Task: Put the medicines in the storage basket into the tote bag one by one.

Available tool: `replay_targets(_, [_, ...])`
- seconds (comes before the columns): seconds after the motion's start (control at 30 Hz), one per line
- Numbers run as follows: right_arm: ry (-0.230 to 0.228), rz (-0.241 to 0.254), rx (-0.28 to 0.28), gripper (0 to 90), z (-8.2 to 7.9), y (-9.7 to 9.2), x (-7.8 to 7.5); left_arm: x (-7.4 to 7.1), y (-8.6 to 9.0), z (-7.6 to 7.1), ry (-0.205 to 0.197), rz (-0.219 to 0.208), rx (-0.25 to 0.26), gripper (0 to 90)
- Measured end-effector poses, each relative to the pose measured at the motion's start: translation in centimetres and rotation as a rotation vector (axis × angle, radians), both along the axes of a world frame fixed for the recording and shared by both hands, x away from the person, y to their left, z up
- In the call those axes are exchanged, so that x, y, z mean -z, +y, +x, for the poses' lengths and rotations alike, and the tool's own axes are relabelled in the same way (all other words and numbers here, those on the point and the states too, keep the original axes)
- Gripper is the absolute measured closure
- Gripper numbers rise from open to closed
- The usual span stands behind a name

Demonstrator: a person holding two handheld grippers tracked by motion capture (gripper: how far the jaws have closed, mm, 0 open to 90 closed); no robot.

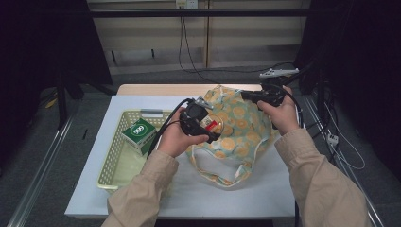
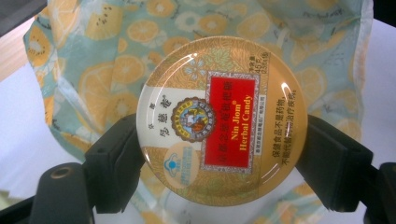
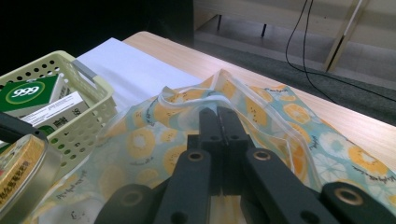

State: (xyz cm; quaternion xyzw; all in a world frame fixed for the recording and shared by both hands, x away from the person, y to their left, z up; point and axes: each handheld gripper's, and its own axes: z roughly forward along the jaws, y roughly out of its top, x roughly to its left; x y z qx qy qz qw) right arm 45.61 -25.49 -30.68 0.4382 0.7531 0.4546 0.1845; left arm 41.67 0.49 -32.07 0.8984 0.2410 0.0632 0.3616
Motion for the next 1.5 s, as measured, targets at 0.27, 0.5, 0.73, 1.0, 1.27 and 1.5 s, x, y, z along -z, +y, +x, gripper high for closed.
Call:
replay_targets(0.27, [-0.001, 0.004, 0.008, 90.0, 0.0, -0.3, -0.1, 0.9, -2.8, -0.2, -0.021, 0.004, 0.002, 20.9])
replay_targets(0.5, [0.004, 0.001, 0.005, 90.0, 0.3, 0.0, 0.1, 2.3, -4.0, 0.5, -0.026, -0.009, -0.029, 20.8])
replay_targets(0.73, [0.014, 0.007, 0.006, 90.0, 0.6, -0.1, 0.4, 3.3, -4.7, 1.1, -0.03, -0.006, -0.024, 20.8])
replay_targets(1.0, [0.012, 0.013, 0.009, 90.0, 0.7, -0.3, 0.5, 3.6, -5.2, 1.5, -0.012, -0.036, -0.026, 20.9])
replay_targets(1.27, [0.012, 0.011, 0.012, 90.0, 0.6, -0.3, 0.5, 4.6, -5.6, 2.0, 0.007, -0.078, -0.044, 20.8])
replay_targets(1.5, [0.016, 0.013, 0.012, 90.0, 0.7, -0.3, 0.5, 4.9, -5.8, 2.4, 0.01, -0.085, -0.059, 20.8])
